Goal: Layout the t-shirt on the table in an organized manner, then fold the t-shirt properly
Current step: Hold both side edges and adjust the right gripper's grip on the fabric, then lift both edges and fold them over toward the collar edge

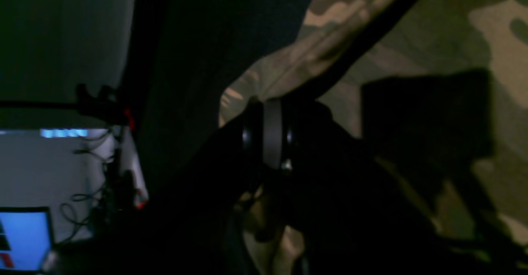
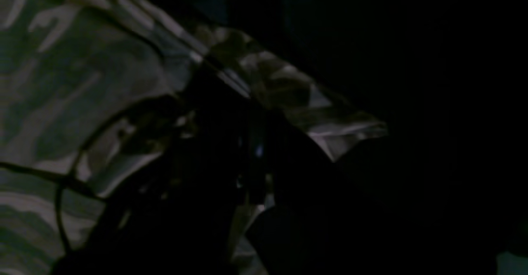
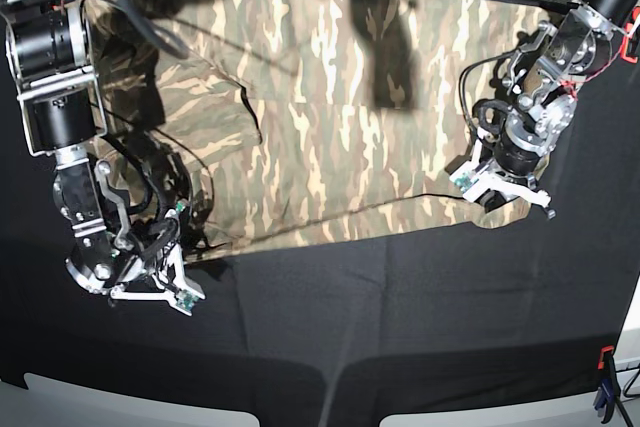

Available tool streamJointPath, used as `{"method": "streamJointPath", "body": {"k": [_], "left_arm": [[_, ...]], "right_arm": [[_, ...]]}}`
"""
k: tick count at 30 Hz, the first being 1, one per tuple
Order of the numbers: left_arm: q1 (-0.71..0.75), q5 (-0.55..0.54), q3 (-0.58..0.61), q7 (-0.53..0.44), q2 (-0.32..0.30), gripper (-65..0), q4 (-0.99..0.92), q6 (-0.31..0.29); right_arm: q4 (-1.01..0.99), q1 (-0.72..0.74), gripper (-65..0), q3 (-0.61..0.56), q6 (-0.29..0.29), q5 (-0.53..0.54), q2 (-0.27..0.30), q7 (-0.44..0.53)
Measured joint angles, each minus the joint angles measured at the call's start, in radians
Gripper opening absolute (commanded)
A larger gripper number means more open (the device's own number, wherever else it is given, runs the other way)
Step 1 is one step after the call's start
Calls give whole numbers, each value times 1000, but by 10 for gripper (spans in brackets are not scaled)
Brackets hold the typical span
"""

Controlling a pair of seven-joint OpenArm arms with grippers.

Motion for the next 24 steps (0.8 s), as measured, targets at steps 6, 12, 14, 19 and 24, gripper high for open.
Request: {"method": "streamJointPath", "body": {"k": [6, 12, 14, 19, 24], "left_arm": [[0, 17, 0, 57, 0, -650, 0, 0], [0, 19, 0, 114, 0, -650, 14, 69], [0, 19, 0, 143, 0, -650, 31, 96], [29, 53, 0, 181, -16, -650, 98, 97], [111, 61, 0, 225, -64, -650, 219, 97]], "right_arm": [[82, -12, -650, 0, 0, 6, 1, -1], [251, -91, -650, -1, 3, 11, 2, -44], [277, -128, -650, -1, 3, 3, 2, -51], [378, -233, -650, -1, 3, -47, 26, -60], [522, -337, -650, 0, -40, -44, 106, -130]]}}
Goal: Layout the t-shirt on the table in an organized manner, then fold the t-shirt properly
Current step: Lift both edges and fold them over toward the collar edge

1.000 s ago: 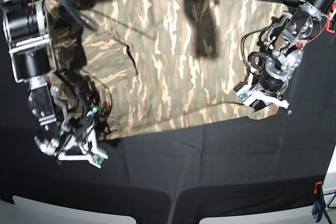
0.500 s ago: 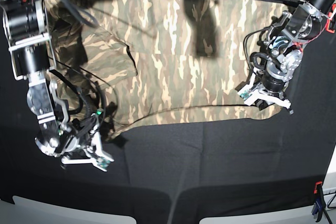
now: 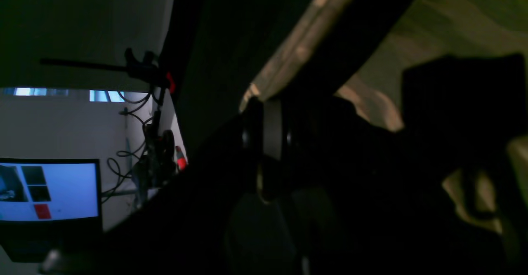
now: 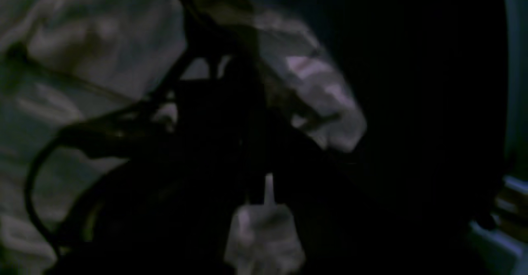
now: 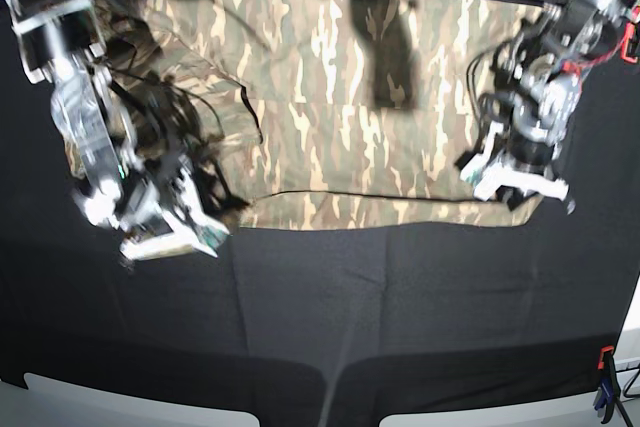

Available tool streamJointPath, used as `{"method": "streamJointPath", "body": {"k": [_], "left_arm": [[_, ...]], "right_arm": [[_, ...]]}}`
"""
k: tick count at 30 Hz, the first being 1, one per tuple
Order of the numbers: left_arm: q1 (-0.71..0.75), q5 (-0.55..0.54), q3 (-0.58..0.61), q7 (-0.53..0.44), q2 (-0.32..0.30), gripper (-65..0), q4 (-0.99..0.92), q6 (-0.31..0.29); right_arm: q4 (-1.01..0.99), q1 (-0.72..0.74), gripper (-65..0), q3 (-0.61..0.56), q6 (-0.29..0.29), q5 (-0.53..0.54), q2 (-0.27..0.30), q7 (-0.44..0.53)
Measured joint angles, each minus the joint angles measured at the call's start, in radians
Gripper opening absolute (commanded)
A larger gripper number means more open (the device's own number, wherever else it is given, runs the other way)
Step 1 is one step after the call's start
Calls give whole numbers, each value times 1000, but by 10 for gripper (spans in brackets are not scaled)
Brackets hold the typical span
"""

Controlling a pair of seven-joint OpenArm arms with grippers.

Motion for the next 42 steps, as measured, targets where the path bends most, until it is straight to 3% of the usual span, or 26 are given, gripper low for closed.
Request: {"method": "streamJointPath", "body": {"k": [4, 17, 21, 31, 42], "left_arm": [[66, 0, 0, 83, -40, -650, 79, 0], [293, 163, -1, 179, -79, -650, 328, 9], [348, 230, -2, 224, -79, -650, 362, 11], [484, 236, -4, 227, -81, -650, 365, 12], [542, 241, -6, 232, -81, -650, 365, 11]], "right_arm": [[87, -98, -650, 34, -13, 3, 43, -21], [415, -418, -650, 326, -13, 5, 48, -62], [506, -527, -650, 336, -14, 5, 48, -106], [674, -745, -650, 338, -14, 3, 49, -192], [677, -914, -650, 339, -14, 5, 49, -192]]}}
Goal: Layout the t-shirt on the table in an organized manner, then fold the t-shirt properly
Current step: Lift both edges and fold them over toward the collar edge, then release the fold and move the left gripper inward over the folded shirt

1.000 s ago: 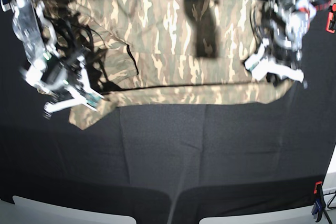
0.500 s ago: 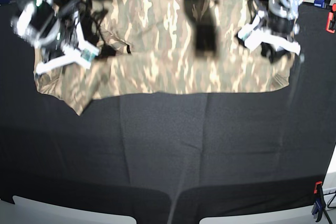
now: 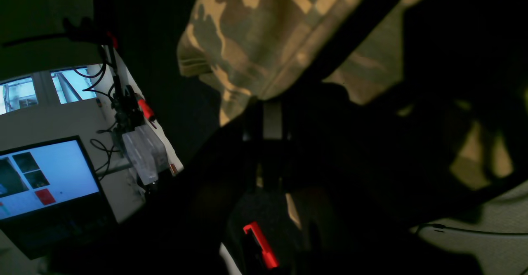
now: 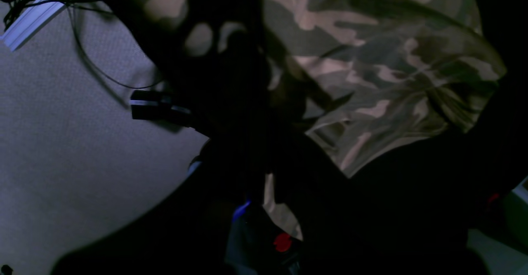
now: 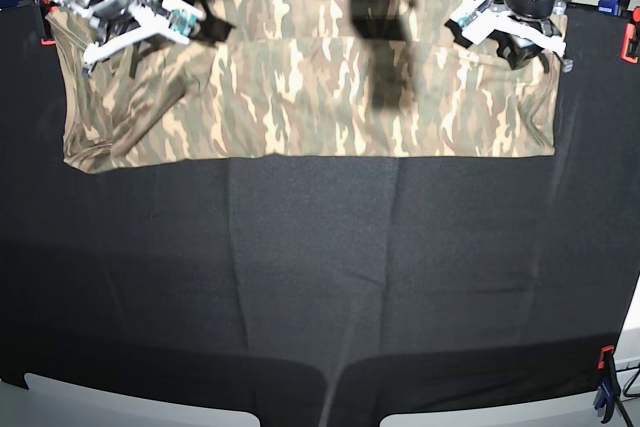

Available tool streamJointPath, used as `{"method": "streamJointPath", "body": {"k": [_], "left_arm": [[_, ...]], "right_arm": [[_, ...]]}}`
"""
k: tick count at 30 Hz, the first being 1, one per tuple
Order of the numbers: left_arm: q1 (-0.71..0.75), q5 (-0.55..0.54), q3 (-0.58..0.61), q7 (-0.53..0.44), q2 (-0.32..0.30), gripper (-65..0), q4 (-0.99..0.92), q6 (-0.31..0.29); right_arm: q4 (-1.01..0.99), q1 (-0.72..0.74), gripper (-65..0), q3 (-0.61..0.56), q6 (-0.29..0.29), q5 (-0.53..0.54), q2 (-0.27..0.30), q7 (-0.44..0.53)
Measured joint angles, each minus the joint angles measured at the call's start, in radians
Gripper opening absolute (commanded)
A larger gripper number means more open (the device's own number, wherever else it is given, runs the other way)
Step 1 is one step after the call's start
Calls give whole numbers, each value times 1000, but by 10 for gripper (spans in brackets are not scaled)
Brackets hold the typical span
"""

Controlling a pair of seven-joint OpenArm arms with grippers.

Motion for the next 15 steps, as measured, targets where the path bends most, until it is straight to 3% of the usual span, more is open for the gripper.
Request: {"method": "streamJointPath", "body": {"k": [4, 15], "left_arm": [[0, -1, 0, 0, 0, -650, 0, 0], [0, -1, 0, 0, 0, -650, 0, 0]], "right_arm": [[0, -2, -650, 0, 0, 2, 1, 0], [0, -2, -650, 3, -1, 280, 3, -5]]}}
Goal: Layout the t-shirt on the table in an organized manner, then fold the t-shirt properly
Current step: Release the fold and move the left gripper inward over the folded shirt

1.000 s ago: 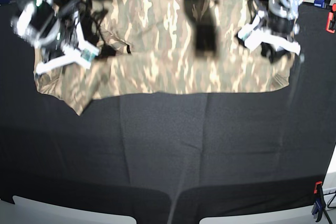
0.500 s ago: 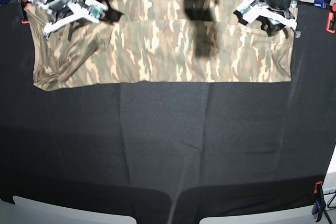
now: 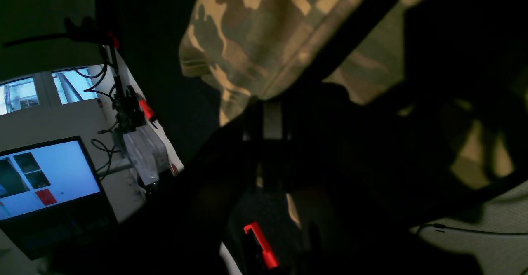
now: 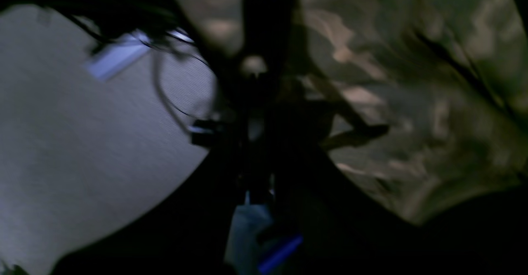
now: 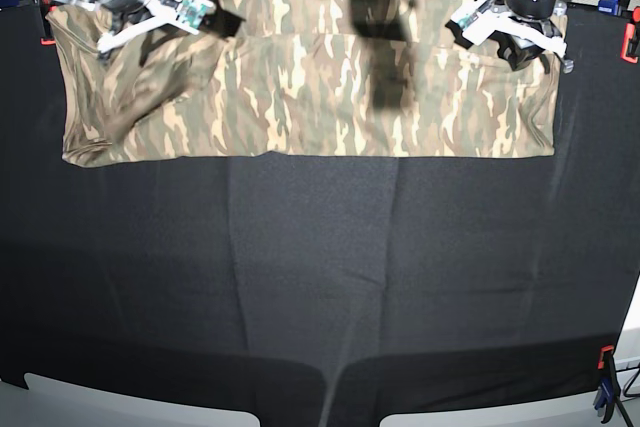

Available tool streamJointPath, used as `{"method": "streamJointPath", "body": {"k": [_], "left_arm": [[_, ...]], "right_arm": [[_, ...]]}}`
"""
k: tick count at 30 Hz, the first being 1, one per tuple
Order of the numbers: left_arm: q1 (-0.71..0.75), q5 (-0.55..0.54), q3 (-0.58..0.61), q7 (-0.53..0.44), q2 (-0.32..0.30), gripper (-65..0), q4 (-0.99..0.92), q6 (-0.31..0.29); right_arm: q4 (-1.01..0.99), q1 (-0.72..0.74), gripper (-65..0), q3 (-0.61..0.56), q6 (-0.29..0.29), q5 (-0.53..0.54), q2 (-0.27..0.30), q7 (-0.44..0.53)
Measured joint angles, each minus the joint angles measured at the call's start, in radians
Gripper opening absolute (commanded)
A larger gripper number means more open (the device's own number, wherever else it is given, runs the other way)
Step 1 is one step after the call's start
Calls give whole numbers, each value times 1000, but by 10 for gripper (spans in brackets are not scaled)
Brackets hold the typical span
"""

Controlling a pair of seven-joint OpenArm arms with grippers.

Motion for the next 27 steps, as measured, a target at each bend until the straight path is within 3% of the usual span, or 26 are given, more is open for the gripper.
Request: {"method": "streamJointPath", "body": {"k": [11, 19, 21, 23, 26, 27], "left_arm": [[0, 0, 0, 0, 0, -650, 0, 0], [0, 0, 0, 0, 0, -650, 0, 0], [0, 0, 0, 0, 0, -650, 0, 0], [0, 0, 0, 0, 0, -650, 0, 0], [0, 0, 0, -1, 0, -650, 0, 0], [0, 0, 0, -2, 0, -650, 0, 0]], "right_arm": [[0, -5, -650, 1, -3, 186, 0, -3], [0, -8, -650, 1, -6, 207, 0, -7], [0, -8, -517, 0, -6, 173, 0, -8], [0, -8, -429, 1, -6, 131, 1, -7], [0, -8, -425, 1, 6, 36, 0, -8], [0, -8, -425, 1, 64, 16, 1, -13]]}}
